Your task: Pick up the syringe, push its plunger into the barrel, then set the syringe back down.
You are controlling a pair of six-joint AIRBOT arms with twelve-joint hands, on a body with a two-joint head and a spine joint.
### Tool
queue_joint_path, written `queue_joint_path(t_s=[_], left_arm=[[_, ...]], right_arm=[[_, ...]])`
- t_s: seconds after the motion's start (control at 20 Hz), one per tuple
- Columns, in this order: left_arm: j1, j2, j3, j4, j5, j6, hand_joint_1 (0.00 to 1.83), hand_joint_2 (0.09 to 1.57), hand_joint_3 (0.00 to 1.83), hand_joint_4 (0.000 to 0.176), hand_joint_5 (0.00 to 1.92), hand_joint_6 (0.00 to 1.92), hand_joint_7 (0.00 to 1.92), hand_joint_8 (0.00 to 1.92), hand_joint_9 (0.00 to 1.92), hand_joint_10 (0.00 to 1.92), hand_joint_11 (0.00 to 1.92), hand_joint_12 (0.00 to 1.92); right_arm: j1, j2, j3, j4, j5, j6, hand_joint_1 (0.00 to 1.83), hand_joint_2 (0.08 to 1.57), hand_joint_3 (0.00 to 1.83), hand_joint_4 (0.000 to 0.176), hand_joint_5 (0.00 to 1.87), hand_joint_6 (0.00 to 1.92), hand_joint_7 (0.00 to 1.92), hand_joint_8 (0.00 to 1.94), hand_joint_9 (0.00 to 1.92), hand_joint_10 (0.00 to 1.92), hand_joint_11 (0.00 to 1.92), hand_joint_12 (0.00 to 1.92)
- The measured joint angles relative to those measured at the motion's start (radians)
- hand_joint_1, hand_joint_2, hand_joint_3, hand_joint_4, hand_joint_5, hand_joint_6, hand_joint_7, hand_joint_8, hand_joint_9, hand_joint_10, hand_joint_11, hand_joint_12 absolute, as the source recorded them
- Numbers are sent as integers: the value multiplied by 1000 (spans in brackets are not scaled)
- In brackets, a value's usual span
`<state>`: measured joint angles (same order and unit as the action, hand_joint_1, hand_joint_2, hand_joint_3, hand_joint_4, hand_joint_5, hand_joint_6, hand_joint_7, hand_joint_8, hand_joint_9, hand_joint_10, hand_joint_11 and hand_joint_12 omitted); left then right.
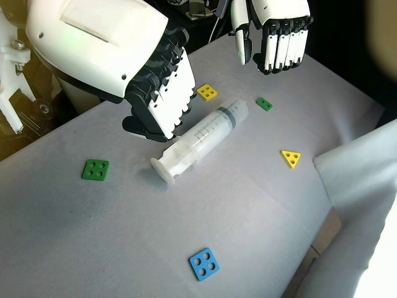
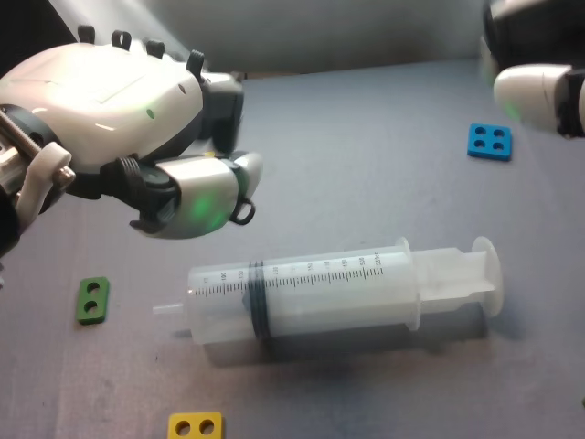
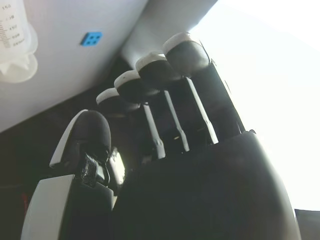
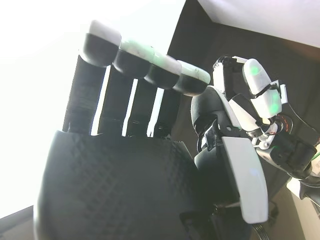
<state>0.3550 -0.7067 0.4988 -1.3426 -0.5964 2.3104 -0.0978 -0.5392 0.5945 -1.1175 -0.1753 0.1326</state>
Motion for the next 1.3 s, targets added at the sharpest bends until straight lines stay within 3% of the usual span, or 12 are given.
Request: queue_joint_path(t_s=[0.1, 0.45, 0.75, 0.9, 1.05, 1.15, 1.3], left_arm=[[0, 0, 0, -4, -2, 0, 0, 1515, 20, 0, 333, 0, 332, 0, 313, 0, 74, 506], [-1, 0, 9, -22, -11, 0, 0, 1506, 7, 0, 324, 9, 343, 16, 321, 18, 77, 514], [-45, 0, 9, -142, -32, 96, 0, 1465, 0, 0, 323, 0, 324, 0, 293, 0, 40, 494], [-47, 0, 11, -156, -54, 100, 347, 1307, 0, 0, 278, 3, 277, 3, 251, 3, 0, 521], [-10, -20, 17, -134, -97, 0, 631, 1166, 0, 0, 174, 0, 187, 0, 180, 0, 0, 397], [18, -58, 18, -115, -131, -68, 779, 1129, 0, 0, 129, 0, 128, 0, 110, 0, 0, 270], [24, -132, 23, -108, -154, -73, 981, 1083, 0, 0, 103, 0, 97, 0, 82, 1, 0, 238]], right_arm=[[0, 0, -2, -1, 1, 0, 0, 1397, 38, 0, 197, 1, 150, 0, 113, 1, 0, 286], [0, 0, -2, -1, -2, 0, 0, 1386, 13, 0, 175, 12, 128, 7, 90, 5, 0, 192], [0, 0, -4, -1, -2, 0, 0, 1379, 4, 0, 186, 3, 128, 0, 84, 0, 0, 194], [0, 0, -4, -1, -2, 0, 0, 1377, 2, 0, 161, 2, 108, 0, 59, 3, 0, 128], [0, 0, -5, -1, -3, 0, 0, 1380, 3, 0, 155, 0, 98, 0, 50, 0, 0, 76], [0, 0, -10, -1, -2, 0, 0, 1384, 4, 0, 148, 1, 100, 0, 50, 0, 0, 54], [0, 0, -11, -1, -3, 0, 0, 1373, 0, 0, 134, 0, 87, 0, 37, 0, 0, 21]])
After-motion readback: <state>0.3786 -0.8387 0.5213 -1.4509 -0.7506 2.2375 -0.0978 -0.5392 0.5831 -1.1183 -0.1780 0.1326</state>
